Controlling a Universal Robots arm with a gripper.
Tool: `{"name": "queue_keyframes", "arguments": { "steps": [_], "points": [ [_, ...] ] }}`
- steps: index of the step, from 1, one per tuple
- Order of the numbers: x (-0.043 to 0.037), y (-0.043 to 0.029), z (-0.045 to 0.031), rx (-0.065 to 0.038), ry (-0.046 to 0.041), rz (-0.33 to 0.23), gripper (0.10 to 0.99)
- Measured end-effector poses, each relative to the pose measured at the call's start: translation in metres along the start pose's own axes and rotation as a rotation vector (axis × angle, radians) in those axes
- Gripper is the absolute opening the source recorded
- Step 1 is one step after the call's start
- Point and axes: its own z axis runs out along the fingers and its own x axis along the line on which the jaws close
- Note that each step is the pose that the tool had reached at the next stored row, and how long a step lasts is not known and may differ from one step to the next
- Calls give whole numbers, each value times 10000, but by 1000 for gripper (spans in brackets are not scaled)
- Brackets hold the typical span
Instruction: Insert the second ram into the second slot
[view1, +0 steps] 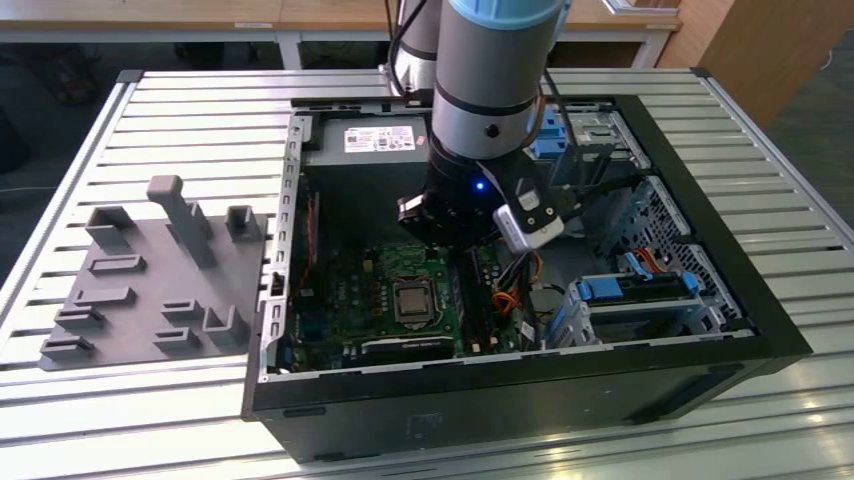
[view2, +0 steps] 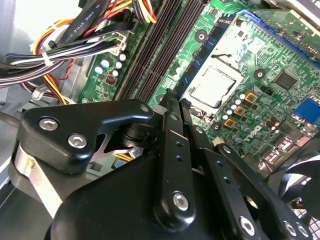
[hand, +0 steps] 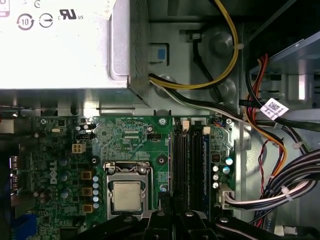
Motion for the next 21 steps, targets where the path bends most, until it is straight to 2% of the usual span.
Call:
{"name": "queue_keyframes", "arguments": {
  "steps": [19,21],
  "points": [
    [-1,0,22,-2,-1,0,137],
    [-2,-1,24,-4,24,-2,137]
  ]
}}
